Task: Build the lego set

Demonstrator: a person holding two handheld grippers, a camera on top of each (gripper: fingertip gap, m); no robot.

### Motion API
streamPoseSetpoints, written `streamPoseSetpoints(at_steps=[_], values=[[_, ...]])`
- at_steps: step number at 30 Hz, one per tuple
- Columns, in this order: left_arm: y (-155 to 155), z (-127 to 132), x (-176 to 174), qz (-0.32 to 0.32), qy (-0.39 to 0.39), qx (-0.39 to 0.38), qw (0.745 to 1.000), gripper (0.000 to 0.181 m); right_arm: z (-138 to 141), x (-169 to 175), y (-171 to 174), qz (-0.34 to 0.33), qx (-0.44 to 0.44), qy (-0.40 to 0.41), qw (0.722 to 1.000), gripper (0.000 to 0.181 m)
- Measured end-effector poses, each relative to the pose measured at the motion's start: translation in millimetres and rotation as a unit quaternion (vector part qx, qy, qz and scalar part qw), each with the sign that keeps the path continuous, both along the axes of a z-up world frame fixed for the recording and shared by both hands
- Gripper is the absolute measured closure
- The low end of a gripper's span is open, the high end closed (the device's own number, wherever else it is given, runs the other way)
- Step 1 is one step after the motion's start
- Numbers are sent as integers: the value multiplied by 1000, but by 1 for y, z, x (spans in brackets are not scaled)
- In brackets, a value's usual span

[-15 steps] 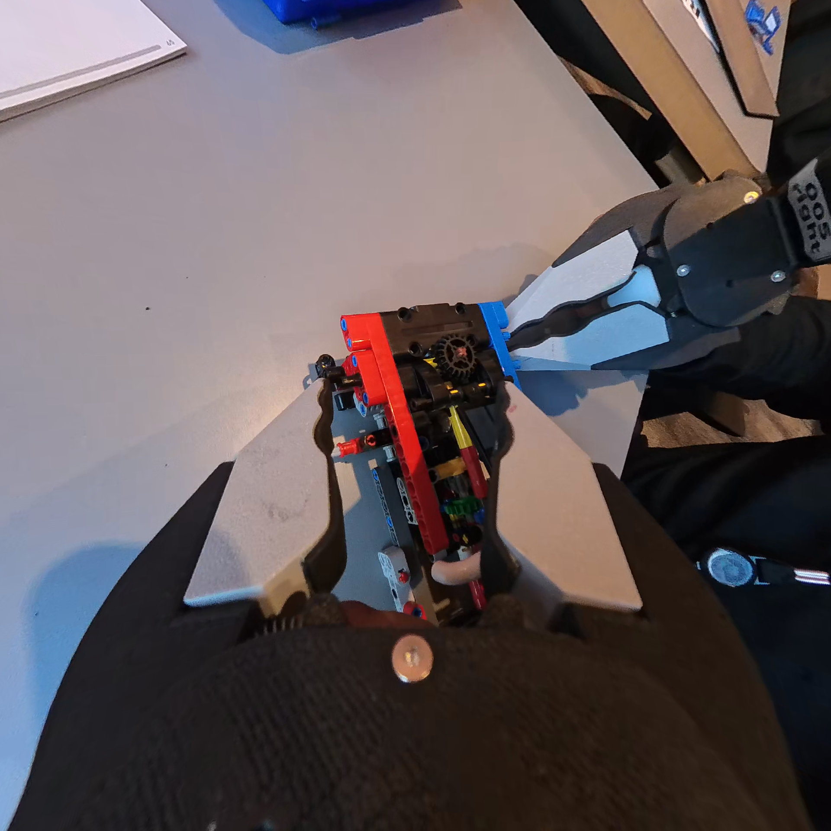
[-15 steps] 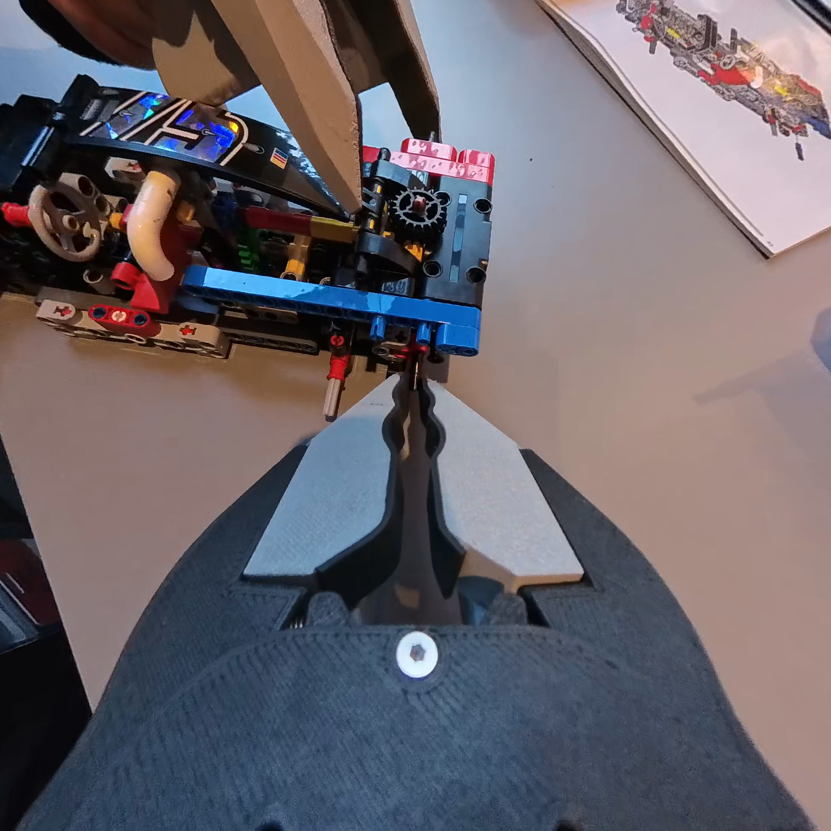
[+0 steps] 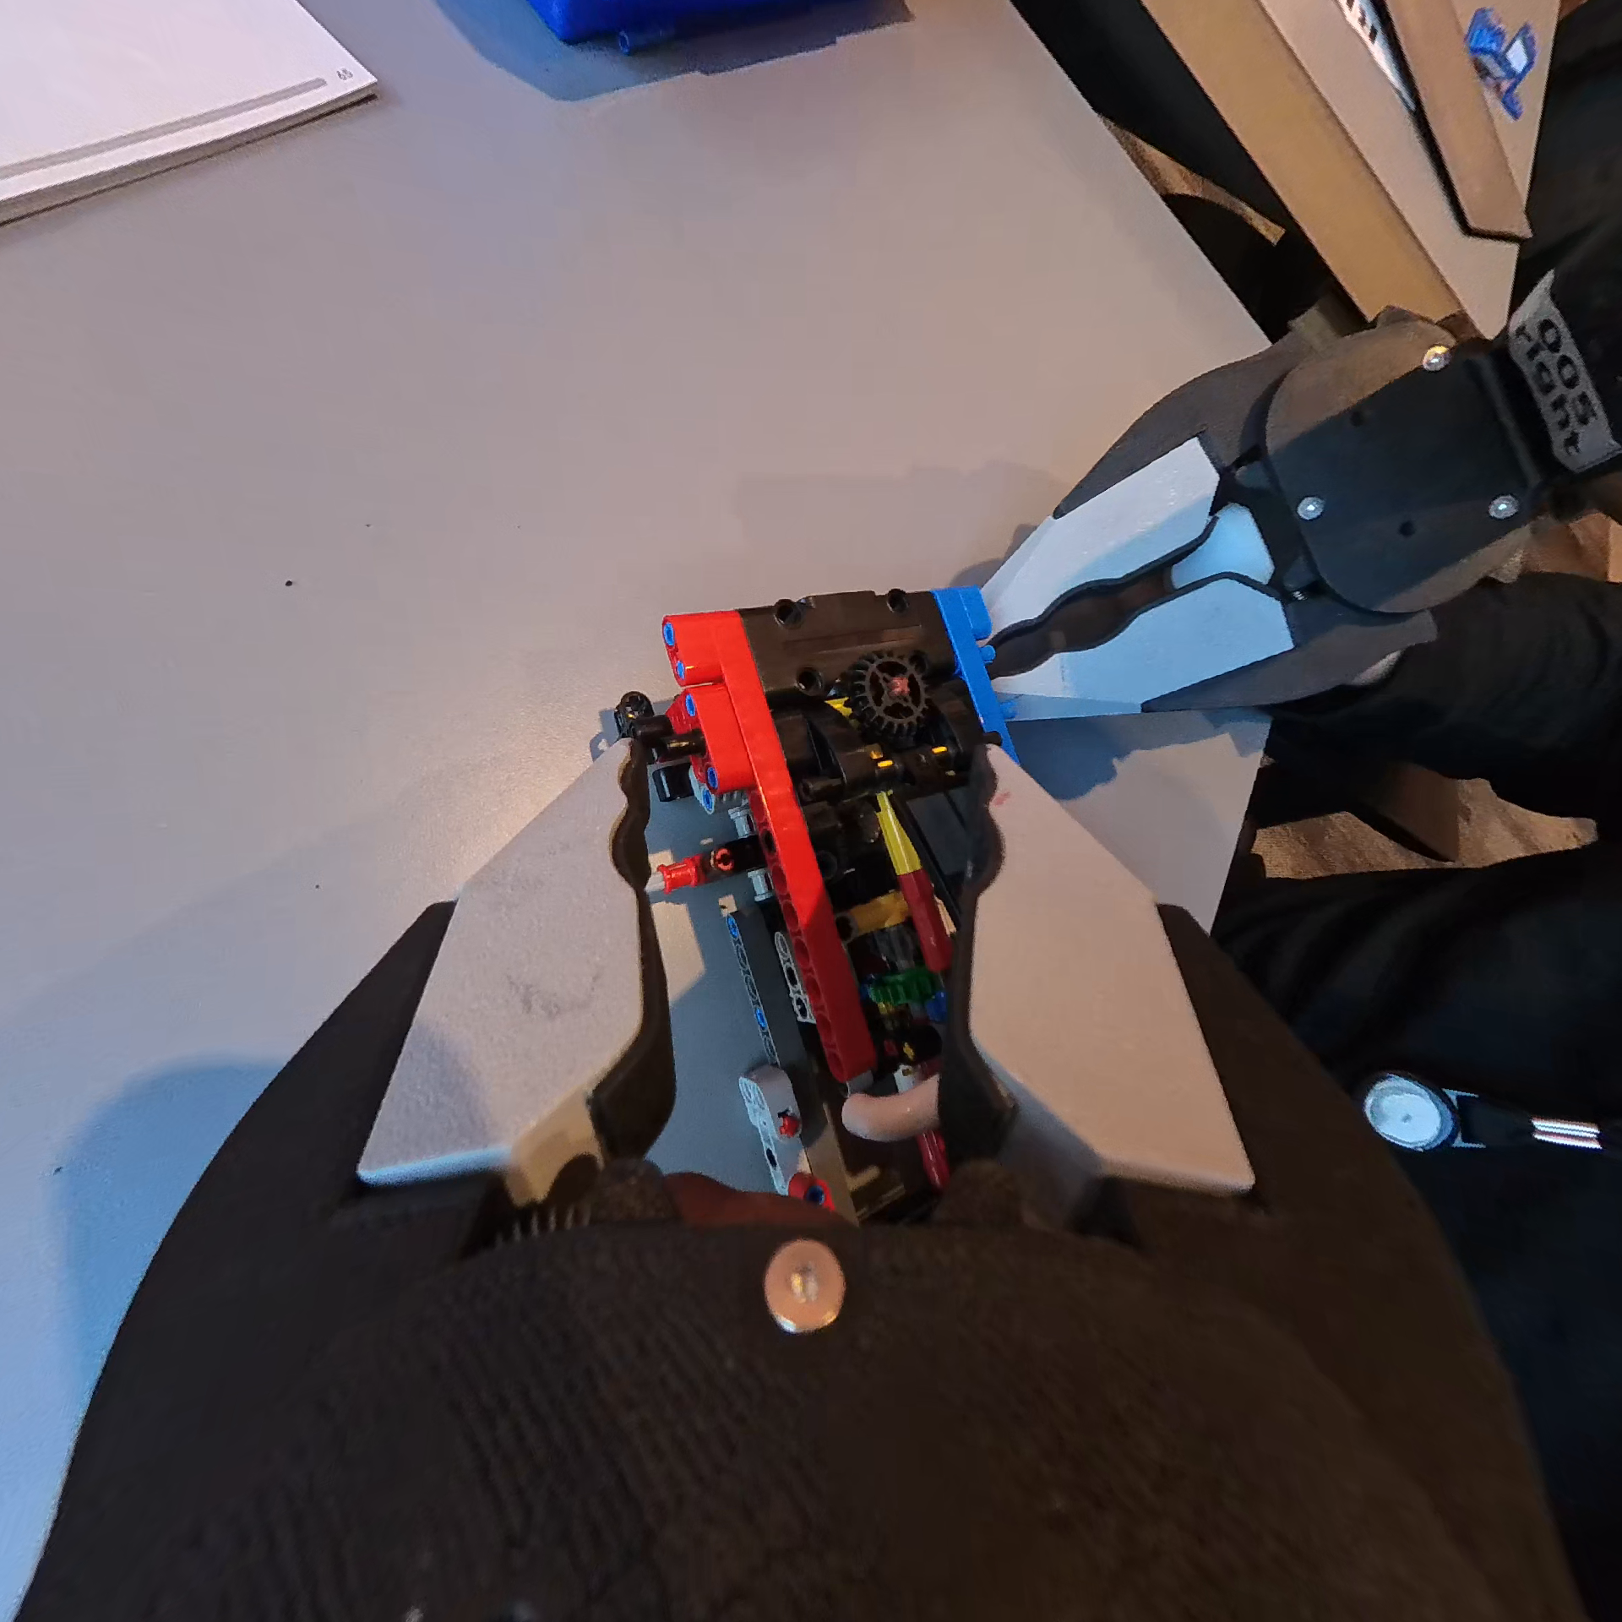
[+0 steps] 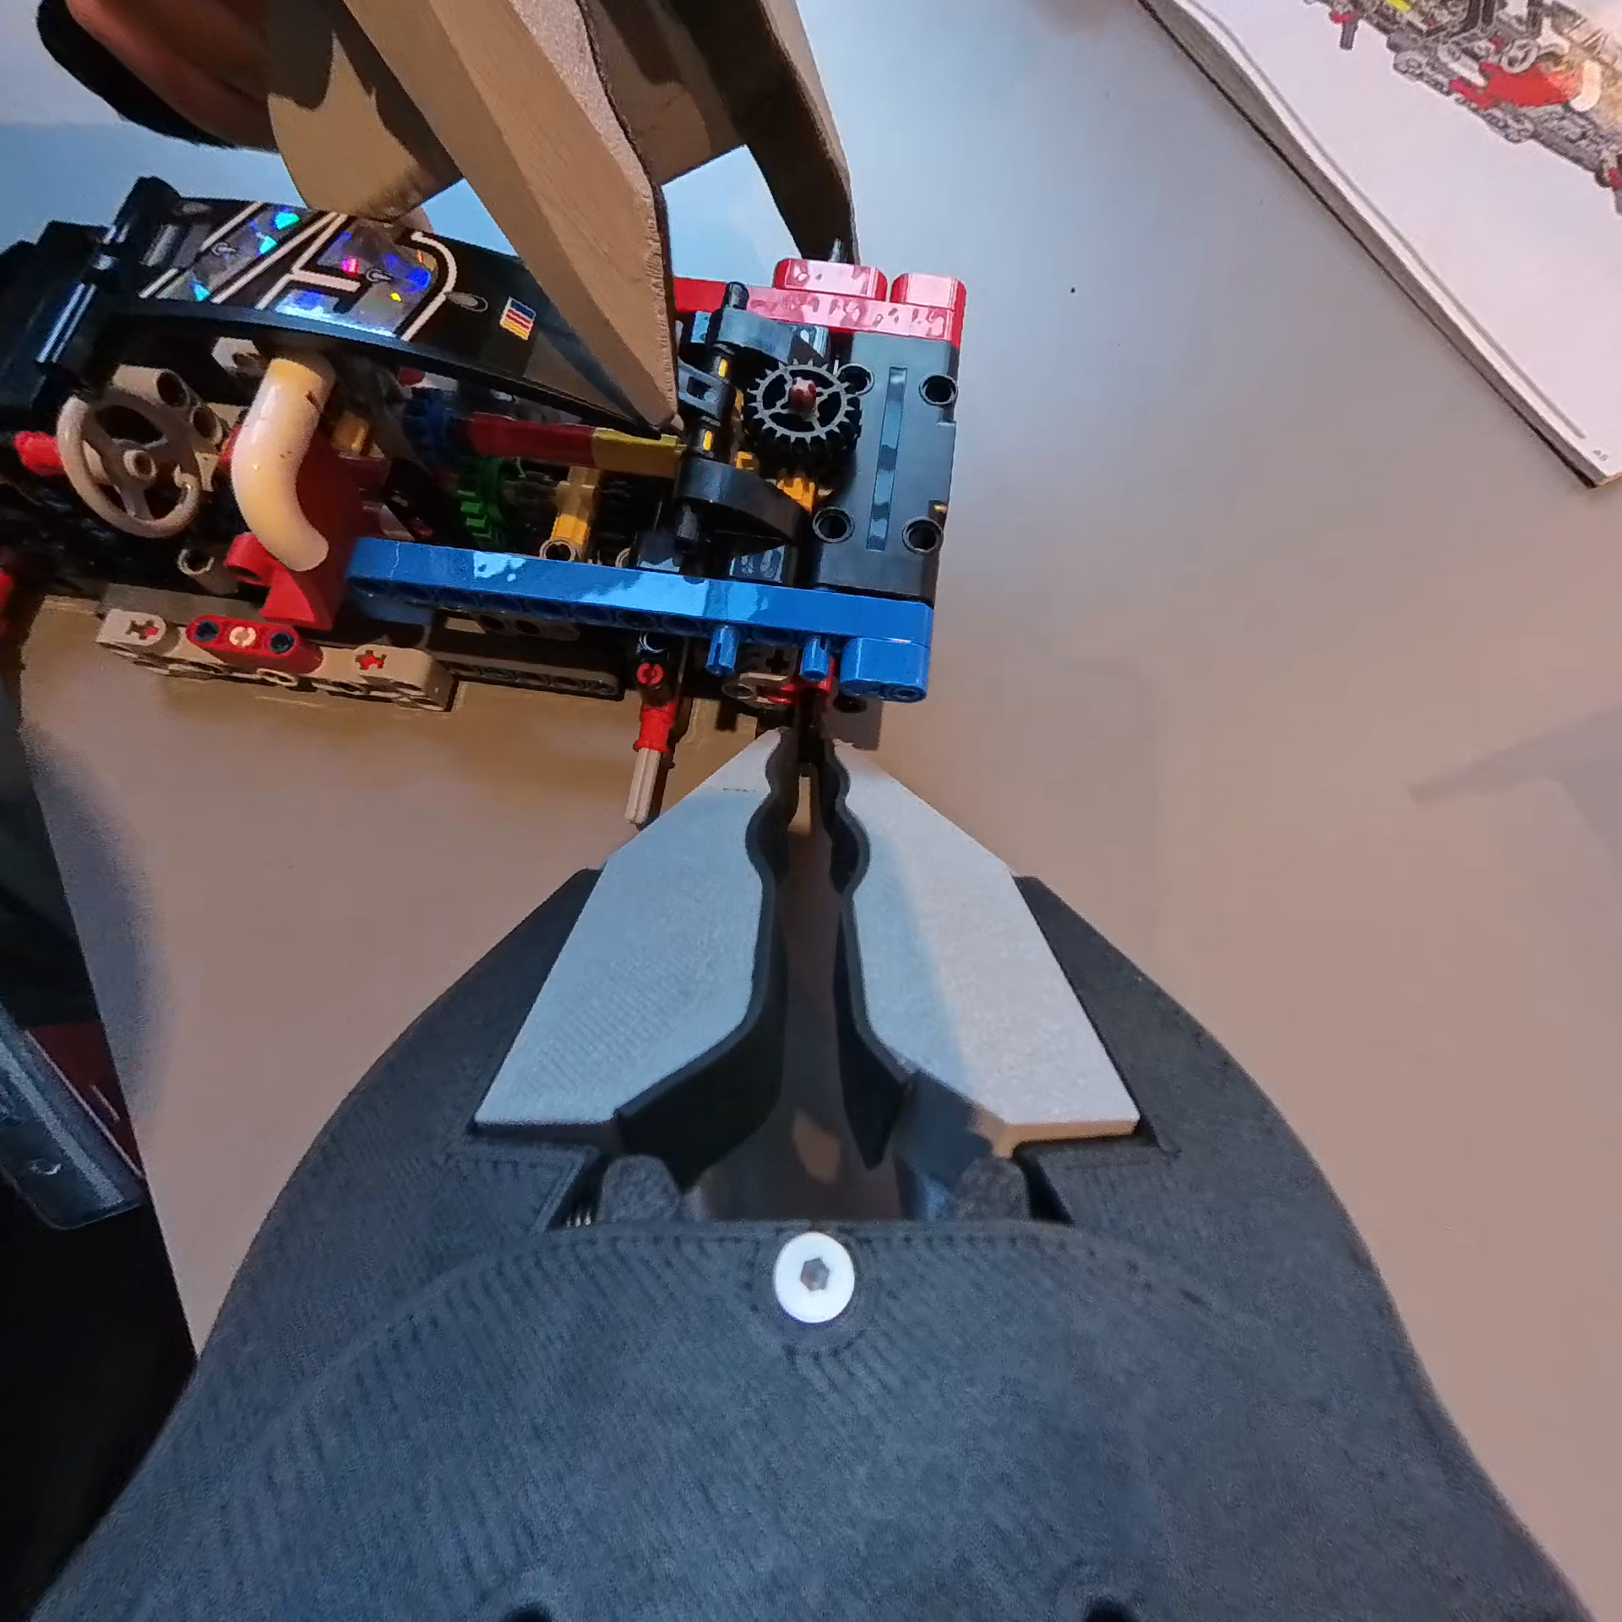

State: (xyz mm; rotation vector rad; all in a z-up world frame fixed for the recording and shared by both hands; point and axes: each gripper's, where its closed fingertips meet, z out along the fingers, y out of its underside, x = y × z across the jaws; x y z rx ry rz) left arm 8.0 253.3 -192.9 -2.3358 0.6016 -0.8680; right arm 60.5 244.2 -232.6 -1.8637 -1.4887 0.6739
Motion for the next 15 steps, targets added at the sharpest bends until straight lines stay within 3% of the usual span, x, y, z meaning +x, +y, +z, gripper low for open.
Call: streamPoseSetpoints(at_steps=[15], values=[[-3, -1, -1, -18, -16, -5, 1000, 108, 7, 12, -5, -7, -22, 31, 999, 180]])
